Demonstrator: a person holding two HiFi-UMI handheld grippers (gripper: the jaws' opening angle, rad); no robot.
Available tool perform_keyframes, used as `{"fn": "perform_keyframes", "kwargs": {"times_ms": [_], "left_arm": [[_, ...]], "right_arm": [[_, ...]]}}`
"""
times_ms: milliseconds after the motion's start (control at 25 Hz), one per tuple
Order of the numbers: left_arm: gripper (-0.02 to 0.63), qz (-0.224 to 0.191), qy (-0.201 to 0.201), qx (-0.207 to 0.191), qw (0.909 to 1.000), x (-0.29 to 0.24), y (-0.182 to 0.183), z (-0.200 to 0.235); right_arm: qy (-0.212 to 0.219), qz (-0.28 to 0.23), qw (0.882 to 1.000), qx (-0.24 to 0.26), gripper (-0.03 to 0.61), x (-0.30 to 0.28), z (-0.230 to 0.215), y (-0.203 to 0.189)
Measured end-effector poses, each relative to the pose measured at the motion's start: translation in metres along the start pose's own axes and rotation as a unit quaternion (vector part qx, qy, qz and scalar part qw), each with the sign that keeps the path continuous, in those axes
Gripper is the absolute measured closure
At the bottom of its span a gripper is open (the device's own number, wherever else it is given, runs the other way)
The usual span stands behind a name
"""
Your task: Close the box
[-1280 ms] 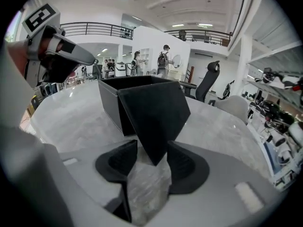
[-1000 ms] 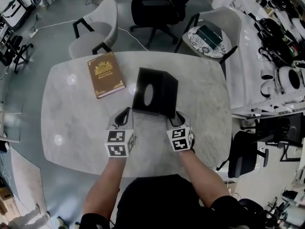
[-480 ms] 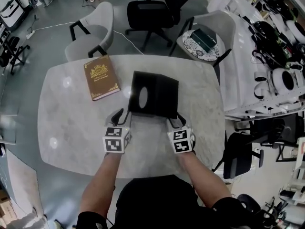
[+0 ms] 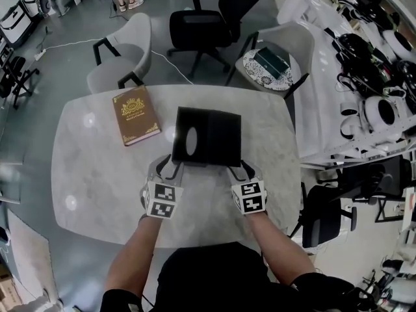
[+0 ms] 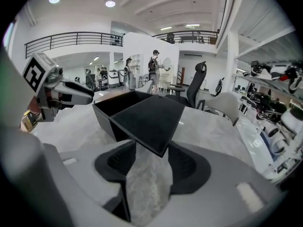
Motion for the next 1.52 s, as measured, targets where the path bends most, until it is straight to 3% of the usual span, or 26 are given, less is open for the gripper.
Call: {"fn": "perform_keyframes", "kwargs": {"times_ms": [120,200,360,480,600,720,840,960,1200,1520], "left_arm": [[0.437,-0.013,-0.039,-0.094,0.9948,-0.007,0.015,-0.035],[0.411,-0.010,-0.064,-0.099,0.9929,-0.016,0.019,-0.051],[0.410,0.009,-0.059,-0.073,0.9956,-0.027,0.012,-0.049],[0.410,0.033,-0.046,-0.079,0.9953,-0.033,0.001,-0.040],[0.410,0.032,-0.026,-0.058,0.9975,-0.031,-0.001,-0.028],[0.408,0.024,-0.012,-0.008,0.9996,-0.025,-0.003,-0.013],[0.393,0.018,-0.012,0.045,0.9988,-0.024,-0.006,0.000],[0.393,0.022,-0.010,0.063,0.9977,-0.025,-0.012,0.003],[0.393,0.037,-0.008,0.082,0.9959,-0.028,-0.026,0.009],[0.394,0.040,-0.020,0.103,0.9936,-0.029,-0.025,0.004]], "right_arm": [[0.000,-0.009,1.000,-0.003,0.364,0.003,-0.004,0.004],[0.003,-0.019,1.000,-0.011,0.364,0.005,-0.006,0.007],[0.024,-0.063,0.997,-0.047,0.377,0.010,-0.006,0.020],[0.028,-0.064,0.997,-0.039,0.377,0.006,-0.006,0.023],[0.044,-0.042,0.998,-0.003,0.370,-0.004,0.004,0.011],[0.062,-0.011,0.997,0.037,0.362,-0.023,0.020,-0.011],[0.044,0.027,0.998,0.043,0.360,-0.046,0.025,-0.025],[0.012,0.043,0.999,0.021,0.362,-0.060,0.020,-0.030],[-0.027,0.023,0.999,-0.029,0.360,-0.054,0.009,-0.035],[-0.022,-0.022,0.995,-0.094,0.362,-0.027,-0.021,-0.023]]}}
Point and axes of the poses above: the fingertips, and each gripper's own axes: x backward along the fingers, z to its left, y out of its top, the point moved 4 cm from there along x, backward along the fingers, and after that the axes turned 9 degrees about x, right-handed, at the moved point
